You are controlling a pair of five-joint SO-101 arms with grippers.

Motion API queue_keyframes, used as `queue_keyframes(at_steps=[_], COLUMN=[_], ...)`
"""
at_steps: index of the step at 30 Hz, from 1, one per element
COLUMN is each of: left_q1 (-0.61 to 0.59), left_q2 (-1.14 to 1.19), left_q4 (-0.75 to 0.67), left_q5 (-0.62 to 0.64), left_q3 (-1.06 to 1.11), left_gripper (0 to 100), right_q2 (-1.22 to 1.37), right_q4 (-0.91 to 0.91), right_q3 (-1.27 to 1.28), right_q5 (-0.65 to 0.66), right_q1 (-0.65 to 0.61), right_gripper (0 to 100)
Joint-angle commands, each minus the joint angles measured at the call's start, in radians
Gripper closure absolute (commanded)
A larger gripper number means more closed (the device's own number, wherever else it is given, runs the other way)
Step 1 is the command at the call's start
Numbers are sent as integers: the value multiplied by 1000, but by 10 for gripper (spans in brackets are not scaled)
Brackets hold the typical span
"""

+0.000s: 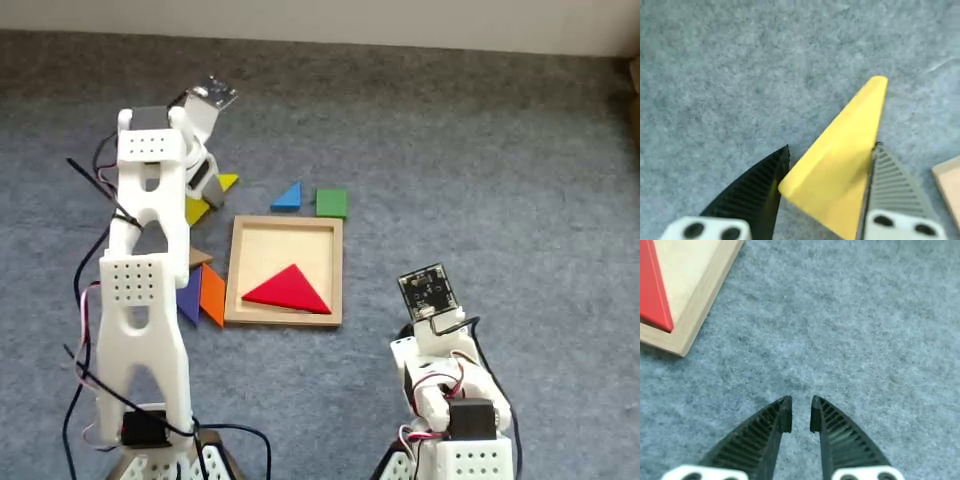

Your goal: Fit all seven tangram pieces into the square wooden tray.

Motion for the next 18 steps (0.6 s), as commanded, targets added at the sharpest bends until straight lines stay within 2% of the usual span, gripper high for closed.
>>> queue_keyframes(at_steps=[1,6,13,16,18], left_q1=[36,51,68,71,79], left_q2=[1,-2,-1,-2,-2], left_q4=[17,43,244,244,247], left_q5=[-14,-14,-6,57,89], left_q3=[-4,-13,-246,-297,-300], left_gripper=[810,857,942,996,994], right_q2=[-16,-16,-16,-16,-16], right_q4=[-21,-21,-21,-21,-21], right_q3=[116,116,116,116,116], right_q5=[14,15,15,15,15], right_q1=[15,15,15,15,15], right_gripper=[922,922,922,922,922])
